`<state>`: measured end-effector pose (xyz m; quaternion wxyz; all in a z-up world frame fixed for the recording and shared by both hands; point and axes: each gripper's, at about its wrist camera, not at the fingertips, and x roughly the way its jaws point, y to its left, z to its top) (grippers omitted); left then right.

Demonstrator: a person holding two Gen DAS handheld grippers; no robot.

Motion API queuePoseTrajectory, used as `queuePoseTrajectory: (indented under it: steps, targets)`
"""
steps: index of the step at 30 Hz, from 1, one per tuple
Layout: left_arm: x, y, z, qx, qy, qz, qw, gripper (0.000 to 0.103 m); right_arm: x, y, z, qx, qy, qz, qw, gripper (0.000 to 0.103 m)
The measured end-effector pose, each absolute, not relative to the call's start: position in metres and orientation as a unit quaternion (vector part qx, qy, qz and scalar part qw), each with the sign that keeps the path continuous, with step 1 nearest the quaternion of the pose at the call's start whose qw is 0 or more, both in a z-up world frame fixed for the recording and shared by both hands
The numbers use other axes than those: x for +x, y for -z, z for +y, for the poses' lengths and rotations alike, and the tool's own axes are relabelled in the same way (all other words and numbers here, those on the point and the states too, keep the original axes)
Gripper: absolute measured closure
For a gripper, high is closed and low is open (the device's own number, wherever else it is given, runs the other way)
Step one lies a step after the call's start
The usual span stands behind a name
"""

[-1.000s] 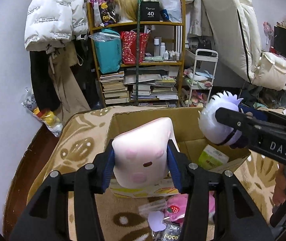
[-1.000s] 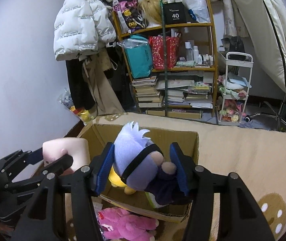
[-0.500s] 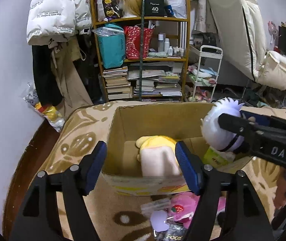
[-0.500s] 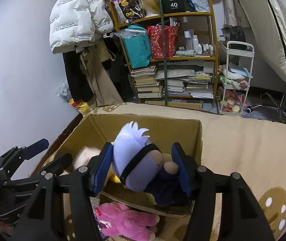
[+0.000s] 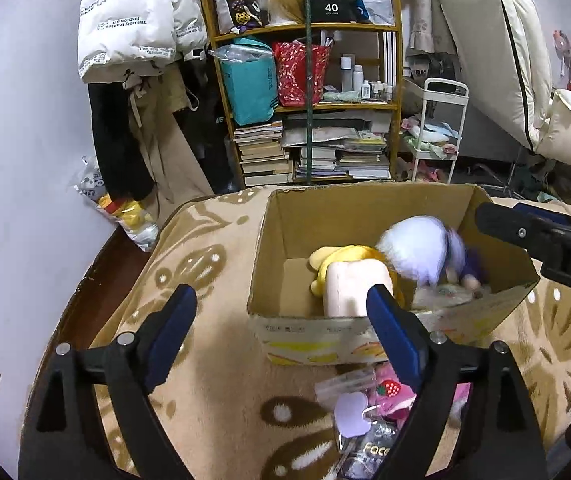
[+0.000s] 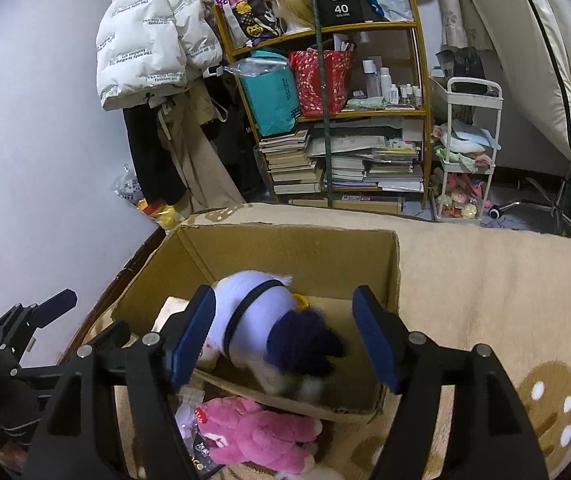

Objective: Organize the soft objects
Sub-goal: 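Open both tools to release the cushion and doll into the box, then move both tools back toward the pink strawberry bear and black bottle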

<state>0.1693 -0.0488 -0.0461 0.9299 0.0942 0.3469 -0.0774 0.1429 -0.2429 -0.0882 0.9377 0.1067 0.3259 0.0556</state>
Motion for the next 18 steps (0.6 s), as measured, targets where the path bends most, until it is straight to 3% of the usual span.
queuePoseTrajectory:
  steps: [4, 15, 18]
  targets:
    - [0.16, 0.043, -0.046, 0.098, 0.073, 0.351, 0.928, 0.015, 0.131, 0.088, -0.243, 0.119, -0.055, 0.327, 0.936, 0.021]
    - [0.138, 0.047, -0.027, 0.068, 0.068, 0.389, 0.916, 0.015, 0.092, 0.077, -0.255, 0.126, -0.037, 0.326, 0.936, 0.02]
    - [0.132, 0.049, -0.022, 0.059, 0.066, 0.401, 0.912, 0.015, 0.085, 0.077, -0.263, 0.14, -0.033, 0.33, 0.933, 0.015]
